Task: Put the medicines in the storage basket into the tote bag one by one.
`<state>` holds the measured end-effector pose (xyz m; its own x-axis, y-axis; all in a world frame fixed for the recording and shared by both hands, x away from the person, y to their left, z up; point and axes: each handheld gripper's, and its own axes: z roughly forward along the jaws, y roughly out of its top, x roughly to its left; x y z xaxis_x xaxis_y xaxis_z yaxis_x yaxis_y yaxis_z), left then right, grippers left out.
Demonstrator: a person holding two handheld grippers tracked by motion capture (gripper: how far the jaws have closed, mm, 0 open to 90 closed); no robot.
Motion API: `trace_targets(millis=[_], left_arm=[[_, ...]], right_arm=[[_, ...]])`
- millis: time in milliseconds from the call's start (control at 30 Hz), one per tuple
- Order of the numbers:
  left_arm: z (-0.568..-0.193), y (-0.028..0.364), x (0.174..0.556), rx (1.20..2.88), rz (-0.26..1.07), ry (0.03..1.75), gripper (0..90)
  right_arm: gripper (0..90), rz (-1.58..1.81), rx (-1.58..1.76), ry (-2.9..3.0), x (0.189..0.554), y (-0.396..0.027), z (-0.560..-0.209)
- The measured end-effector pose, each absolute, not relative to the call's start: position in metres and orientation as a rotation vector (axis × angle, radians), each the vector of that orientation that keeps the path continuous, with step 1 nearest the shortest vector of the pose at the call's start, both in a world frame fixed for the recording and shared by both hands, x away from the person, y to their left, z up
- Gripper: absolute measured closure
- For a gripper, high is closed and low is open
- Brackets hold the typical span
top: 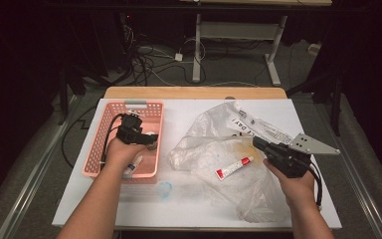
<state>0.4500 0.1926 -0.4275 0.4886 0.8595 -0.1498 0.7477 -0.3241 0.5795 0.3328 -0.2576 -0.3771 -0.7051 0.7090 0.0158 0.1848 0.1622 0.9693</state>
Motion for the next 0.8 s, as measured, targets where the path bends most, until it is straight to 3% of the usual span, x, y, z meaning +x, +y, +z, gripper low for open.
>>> trace_targets(millis=[467, 800], left_arm=[[-0.434, 0.187, 0.455, 2.219, 0.233, 1.330, 39.8], [-0.439, 0.182, 0.460, 2.250, 0.227, 1.341, 43.5]], right_arm=[[90.0, 1.562, 0.842, 2.003, 0.333, -0.257, -0.377], [90.0, 1.562, 0.841, 2.003, 0.333, -0.257, -0.377]])
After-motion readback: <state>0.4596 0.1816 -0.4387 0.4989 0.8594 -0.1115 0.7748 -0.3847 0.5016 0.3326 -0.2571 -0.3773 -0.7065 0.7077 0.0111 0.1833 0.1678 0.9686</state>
